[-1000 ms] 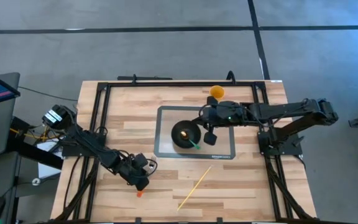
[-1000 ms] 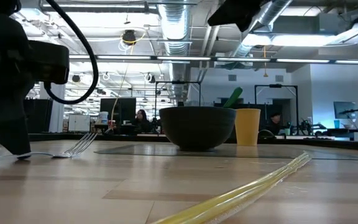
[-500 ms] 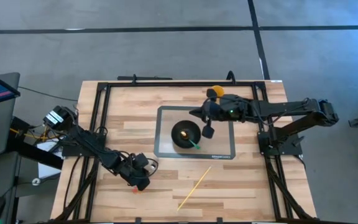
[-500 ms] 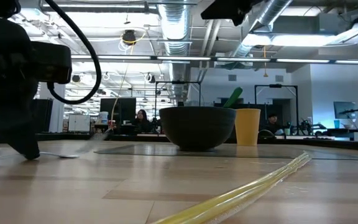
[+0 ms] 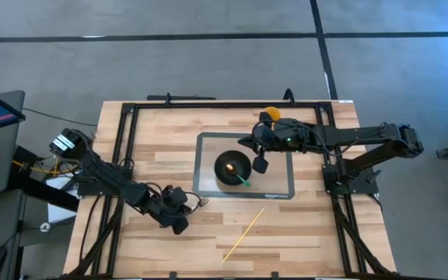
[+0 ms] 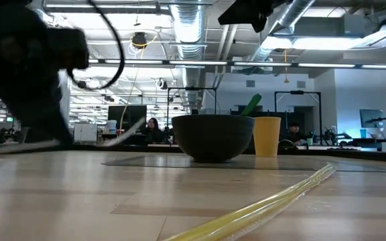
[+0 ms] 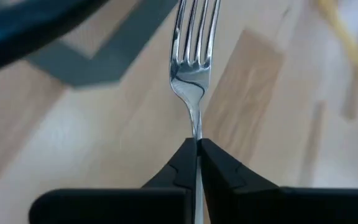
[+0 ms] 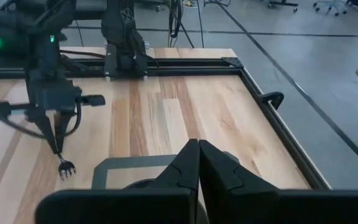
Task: Pick & Place Utensil
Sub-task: Put the orange fork into the black bowl on the transparent mat
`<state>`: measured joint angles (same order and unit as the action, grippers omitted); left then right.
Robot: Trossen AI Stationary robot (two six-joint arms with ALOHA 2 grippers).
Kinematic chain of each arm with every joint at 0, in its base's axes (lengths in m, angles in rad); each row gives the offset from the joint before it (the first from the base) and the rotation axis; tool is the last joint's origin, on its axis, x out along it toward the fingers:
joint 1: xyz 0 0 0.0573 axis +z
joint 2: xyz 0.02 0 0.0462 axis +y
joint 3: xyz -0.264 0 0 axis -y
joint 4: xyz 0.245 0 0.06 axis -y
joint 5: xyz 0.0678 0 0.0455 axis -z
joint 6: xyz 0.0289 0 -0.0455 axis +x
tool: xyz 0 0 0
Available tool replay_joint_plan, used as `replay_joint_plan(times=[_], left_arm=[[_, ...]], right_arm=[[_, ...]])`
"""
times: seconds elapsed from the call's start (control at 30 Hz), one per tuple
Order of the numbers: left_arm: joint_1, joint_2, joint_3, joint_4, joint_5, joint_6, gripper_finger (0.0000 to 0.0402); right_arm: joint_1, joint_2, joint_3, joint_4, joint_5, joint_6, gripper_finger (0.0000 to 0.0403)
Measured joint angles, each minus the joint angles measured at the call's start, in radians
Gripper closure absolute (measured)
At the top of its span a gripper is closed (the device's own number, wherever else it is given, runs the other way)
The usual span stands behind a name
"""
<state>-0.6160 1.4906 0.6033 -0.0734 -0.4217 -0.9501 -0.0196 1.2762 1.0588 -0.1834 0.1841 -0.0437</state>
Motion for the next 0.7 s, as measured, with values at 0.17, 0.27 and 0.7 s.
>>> replay_joint_plan(times=[0.17, 0.27, 0.7], left_arm=[[0.07, -0.144, 0.001, 0.006, 0.008, 0.129, 0.0391], [0.136, -0.224, 0.002, 0.008, 0.048, 0.221, 0.0393], [0.462, -0.274, 0.234, -0.097, 0.355, 0.604, 0.0394]], right_arm=[[0.0, 0.0, 0.0, -0.024, 0.0, 0.02, 0.0402], [0.0, 0.001, 0.0, -0.04, 0.0, 0.035, 0.0402], [-0.006, 0.001, 0.0, -0.087, 0.001, -0.028, 0.0401]])
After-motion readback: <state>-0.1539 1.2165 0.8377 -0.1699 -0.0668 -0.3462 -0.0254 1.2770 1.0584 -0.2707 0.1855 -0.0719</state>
